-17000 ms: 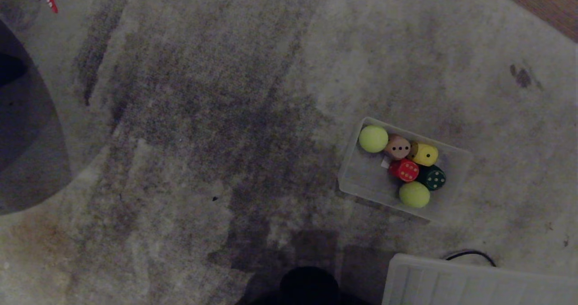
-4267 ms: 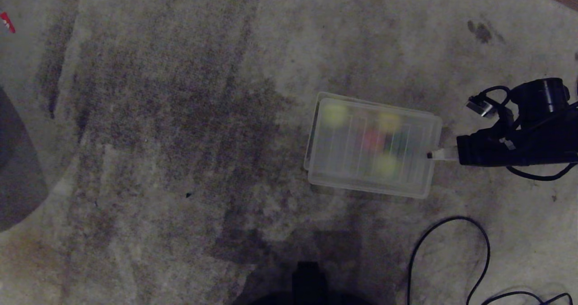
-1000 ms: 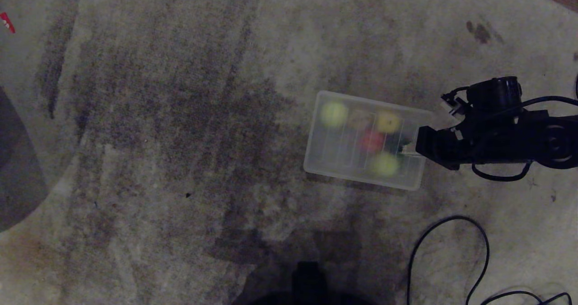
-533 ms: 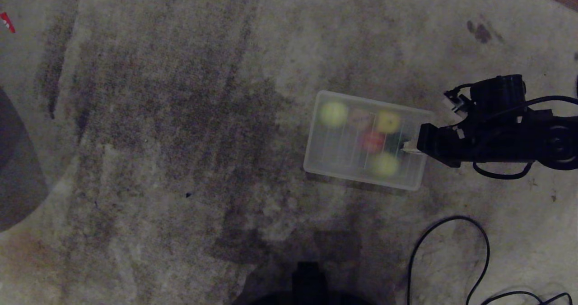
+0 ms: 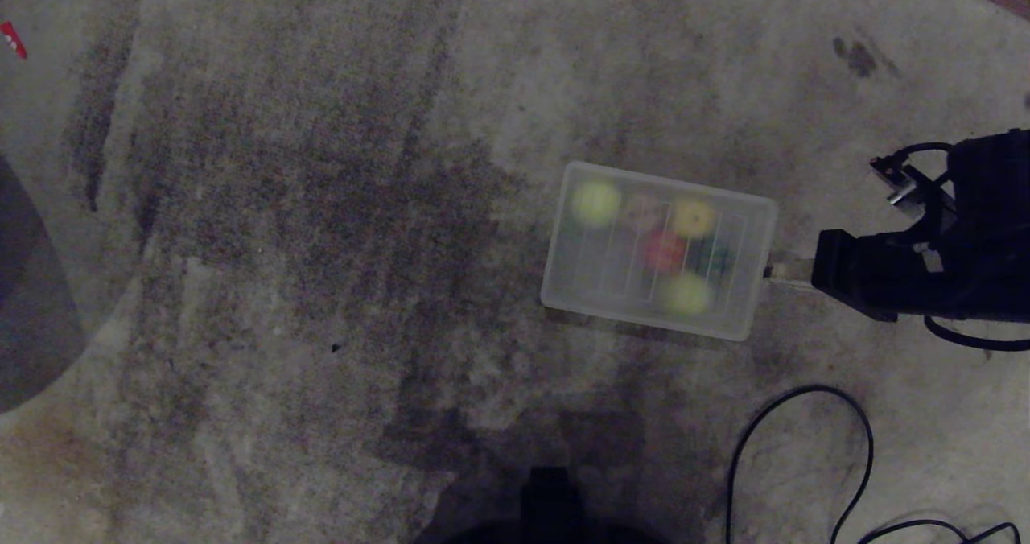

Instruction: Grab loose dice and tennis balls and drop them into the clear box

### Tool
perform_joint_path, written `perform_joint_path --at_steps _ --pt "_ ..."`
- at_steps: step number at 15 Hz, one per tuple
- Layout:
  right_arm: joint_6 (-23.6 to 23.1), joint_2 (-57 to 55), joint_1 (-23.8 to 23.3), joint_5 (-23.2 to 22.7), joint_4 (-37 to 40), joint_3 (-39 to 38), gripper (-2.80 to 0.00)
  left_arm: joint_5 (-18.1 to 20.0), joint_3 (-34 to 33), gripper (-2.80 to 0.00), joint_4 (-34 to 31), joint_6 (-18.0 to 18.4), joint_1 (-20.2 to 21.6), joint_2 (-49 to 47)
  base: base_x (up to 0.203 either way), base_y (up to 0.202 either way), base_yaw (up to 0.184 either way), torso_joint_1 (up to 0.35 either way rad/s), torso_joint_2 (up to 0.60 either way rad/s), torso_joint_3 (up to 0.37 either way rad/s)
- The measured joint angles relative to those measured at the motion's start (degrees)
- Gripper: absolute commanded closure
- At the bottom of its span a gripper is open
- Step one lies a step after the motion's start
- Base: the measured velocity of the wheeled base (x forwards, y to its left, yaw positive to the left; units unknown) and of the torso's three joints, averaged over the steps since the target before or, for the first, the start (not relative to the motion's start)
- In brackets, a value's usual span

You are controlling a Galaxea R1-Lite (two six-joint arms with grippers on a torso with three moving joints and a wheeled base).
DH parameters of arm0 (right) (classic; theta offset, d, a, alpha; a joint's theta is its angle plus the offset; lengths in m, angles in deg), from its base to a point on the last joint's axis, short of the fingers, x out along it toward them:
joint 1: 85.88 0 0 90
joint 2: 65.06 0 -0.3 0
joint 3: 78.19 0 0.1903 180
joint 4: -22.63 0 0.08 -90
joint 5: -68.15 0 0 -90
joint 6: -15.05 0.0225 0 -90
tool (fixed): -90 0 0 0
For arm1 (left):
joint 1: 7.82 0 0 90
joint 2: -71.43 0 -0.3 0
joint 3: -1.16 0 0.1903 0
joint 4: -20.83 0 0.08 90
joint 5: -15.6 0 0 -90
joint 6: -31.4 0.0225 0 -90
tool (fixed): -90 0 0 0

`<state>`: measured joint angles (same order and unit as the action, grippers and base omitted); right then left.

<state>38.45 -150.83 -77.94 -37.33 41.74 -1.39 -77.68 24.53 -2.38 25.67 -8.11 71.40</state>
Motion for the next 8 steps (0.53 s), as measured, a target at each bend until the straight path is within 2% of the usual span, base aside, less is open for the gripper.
perform_joint_path --at_steps 2,4,8 --pt "-3.0 6.6 0.0 0.2 1.3 -6.4 0.0 0.0 0.0 0.0 0.0 0.0 0.0 0.0 0.0 0.0 0.0 0.0 0.0 0.0" --pt "-8.0 14.5 -0.1 0.8 3.4 -13.0 0.0 0.0 0.0 0.0 0.0 0.0 0.0 0.0 0.0 0.0 0.0 0.0 0.0 0.0" --pt "-17.6 33.5 -4.7 2.7 8.9 -27.7 0.0 0.0 0.0 0.0 0.0 0.0 0.0 0.0 0.0 0.0 0.0 0.0 0.0 0.0"
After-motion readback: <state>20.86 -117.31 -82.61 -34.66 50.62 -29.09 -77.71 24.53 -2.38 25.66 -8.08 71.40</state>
